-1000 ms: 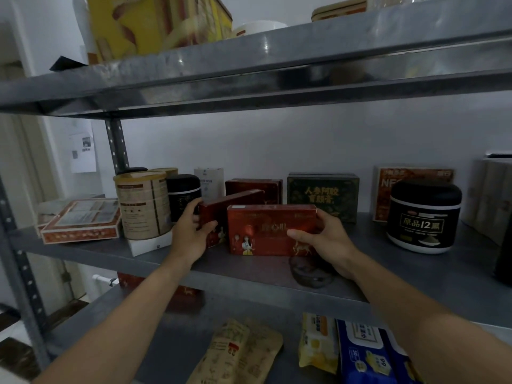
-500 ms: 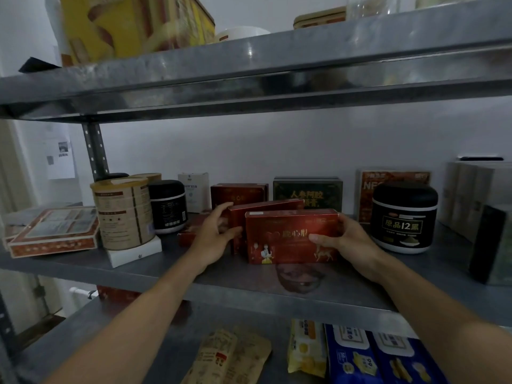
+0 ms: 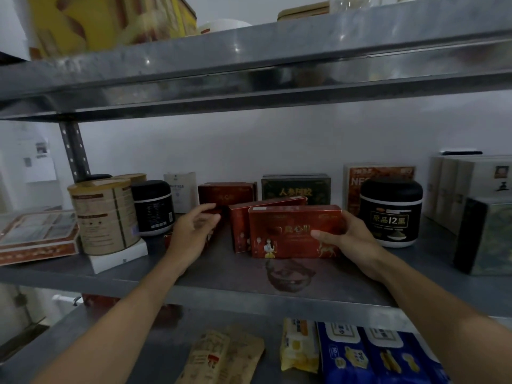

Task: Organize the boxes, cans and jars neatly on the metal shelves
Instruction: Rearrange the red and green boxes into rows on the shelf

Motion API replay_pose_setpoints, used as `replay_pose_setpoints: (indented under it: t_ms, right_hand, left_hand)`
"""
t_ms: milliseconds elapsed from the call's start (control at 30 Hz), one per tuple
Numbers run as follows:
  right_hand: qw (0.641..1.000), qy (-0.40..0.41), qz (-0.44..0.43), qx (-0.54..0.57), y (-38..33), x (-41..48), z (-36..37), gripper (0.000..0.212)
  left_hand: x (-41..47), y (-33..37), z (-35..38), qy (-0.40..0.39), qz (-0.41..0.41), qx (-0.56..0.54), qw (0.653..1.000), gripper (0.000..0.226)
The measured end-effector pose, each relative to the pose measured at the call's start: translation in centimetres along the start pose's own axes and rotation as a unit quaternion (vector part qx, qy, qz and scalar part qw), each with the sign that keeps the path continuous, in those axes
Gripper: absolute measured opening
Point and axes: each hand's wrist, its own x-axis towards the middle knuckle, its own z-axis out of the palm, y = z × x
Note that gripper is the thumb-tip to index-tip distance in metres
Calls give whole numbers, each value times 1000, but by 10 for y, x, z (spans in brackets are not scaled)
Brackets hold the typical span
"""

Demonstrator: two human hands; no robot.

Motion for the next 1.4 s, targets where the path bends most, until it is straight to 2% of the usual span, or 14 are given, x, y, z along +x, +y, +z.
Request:
replay_pose_setpoints:
  t_ms: [100, 233, 300, 400, 467, 600, 733, 833, 1100, 1300, 1400]
  right_hand:
    - [1000, -5, -3, -15, 2, 1, 1, 54]
    - [999, -16, -4, -39, 3, 2, 2, 56]
    - [999, -15, -6, -43, 3, 3, 3, 53]
    - [999, -12, -7, -39, 4, 3, 2, 50]
    - [999, -11, -9, -43, 5, 3, 2, 51]
    - [999, -10, -14, -45, 5, 2, 2, 52]
    - [999, -10, -10, -48, 2, 1, 4, 58]
    - [998, -1, -9, -63, 0, -1, 5, 71]
    - [997, 38, -4, -60, -8, -6, 7, 83]
    - [993, 51, -2, -105, -9, -8, 8, 88]
    - [991, 44, 1, -126, -13, -12, 9, 89]
  left_hand:
    - [5, -15, -15, 77, -12, 122, 990, 28]
    - [10, -26, -19, 113, -61, 344, 930, 63]
    - [10, -27, -18, 106, -98, 380, 914, 76]
    - [11, -31, -22, 62, -189, 302, 932, 102]
    - [10, -32, -24, 51, -216, 266, 938, 114]
    - [7, -29, -23, 95, -191, 152, 965, 106]
    - [4, -25, -23, 154, -164, 57, 973, 95]
    - [4, -25, -26, 175, -190, 16, 966, 86]
    - [11, -28, -34, 164, -261, -45, 950, 84]
    - [8, -15, -29, 190, -299, -145, 924, 46]
    - [7, -2, -24, 181, -337, -196, 903, 40]
